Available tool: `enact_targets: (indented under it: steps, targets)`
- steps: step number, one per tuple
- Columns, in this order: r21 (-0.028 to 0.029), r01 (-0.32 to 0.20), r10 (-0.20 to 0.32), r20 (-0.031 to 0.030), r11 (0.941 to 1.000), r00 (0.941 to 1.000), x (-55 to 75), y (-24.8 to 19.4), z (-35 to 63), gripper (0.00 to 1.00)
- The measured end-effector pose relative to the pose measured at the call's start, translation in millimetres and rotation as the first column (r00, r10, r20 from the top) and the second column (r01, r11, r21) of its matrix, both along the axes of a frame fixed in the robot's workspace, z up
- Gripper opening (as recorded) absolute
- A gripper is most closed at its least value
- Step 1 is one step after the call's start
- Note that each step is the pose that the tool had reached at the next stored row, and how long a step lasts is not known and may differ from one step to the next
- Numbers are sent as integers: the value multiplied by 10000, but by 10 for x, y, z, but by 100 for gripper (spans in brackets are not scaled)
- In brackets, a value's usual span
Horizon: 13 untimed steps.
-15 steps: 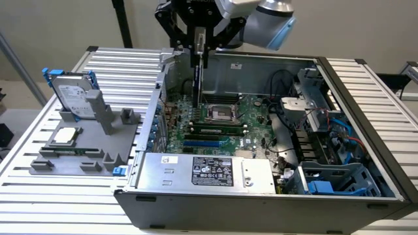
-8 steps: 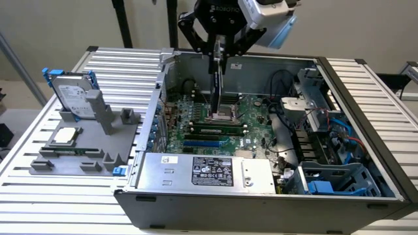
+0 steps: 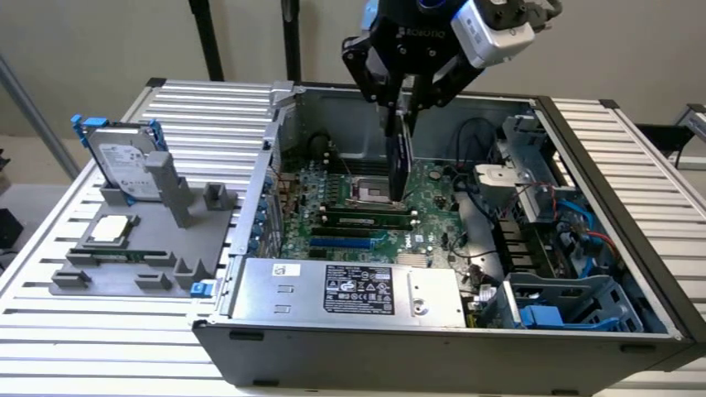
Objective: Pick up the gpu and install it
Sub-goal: 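Pick up the gpu and move the gpu toward the slot, then insert the gpu into the slot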
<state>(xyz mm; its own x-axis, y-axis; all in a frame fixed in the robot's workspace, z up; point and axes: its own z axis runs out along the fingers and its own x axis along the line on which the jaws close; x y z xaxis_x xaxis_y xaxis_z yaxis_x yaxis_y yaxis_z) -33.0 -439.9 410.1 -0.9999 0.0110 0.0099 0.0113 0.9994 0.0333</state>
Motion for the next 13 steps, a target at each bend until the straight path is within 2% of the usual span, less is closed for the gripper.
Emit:
enact_targets:
  steps: [4, 5, 7, 13]
  targets:
    - [-9, -5, 5, -4, 10000, 10000, 182, 0, -46, 27]
    - [-9, -4, 4, -23, 10000, 10000, 217, 0, -50, 27]
    - [-11, -4, 4, -89, 10000, 10000, 237, 0, -49, 27]
    - [-10, -4, 4, -91, 10000, 10000, 237, 0, -50, 27]
